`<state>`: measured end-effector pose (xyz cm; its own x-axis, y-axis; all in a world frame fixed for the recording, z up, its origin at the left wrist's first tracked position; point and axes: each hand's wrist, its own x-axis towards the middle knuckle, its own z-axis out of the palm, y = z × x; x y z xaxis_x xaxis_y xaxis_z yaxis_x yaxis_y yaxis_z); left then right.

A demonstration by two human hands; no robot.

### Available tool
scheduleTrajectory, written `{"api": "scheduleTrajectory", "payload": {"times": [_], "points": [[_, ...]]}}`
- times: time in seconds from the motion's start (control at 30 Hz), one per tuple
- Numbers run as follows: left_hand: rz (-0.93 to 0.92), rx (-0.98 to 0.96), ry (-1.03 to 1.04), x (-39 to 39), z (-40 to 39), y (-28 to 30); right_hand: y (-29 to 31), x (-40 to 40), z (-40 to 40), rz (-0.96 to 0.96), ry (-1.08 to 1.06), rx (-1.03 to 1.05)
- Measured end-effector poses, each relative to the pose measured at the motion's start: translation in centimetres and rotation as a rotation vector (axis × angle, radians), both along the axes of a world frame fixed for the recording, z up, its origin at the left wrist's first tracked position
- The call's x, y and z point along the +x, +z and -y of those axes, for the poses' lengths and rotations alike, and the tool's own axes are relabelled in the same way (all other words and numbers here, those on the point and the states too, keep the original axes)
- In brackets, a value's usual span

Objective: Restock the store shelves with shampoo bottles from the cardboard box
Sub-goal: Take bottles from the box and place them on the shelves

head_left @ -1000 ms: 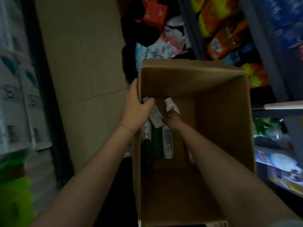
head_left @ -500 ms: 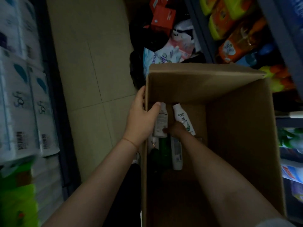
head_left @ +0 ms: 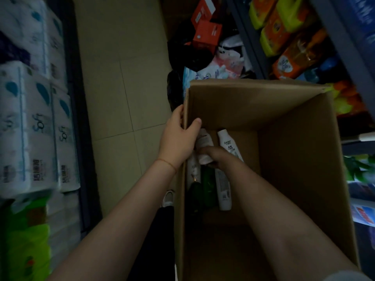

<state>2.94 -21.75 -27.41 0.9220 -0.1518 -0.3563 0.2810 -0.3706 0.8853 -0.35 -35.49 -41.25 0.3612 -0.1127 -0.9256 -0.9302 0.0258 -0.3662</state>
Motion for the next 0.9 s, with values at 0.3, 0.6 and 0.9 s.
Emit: {"api": "scheduleTrajectory", "payload": {"times": [0.3,0.6,0.9], "points": [[0.131,0.305,0.003,-4.7,1.4,9.7,19.6,-3.9,4.8,0.289,-0.004,0.378],[-0.41,-0.791,-0.137,-12.5,10.9,30.6,45.7,-17.9,7.9,0.974,-0.044,-0.117],[-0.192,-0.746,-0.559,-21.4,18.4,42.6,56.1,-29.2,13.8,1.118,-0.338,-0.437]]}}
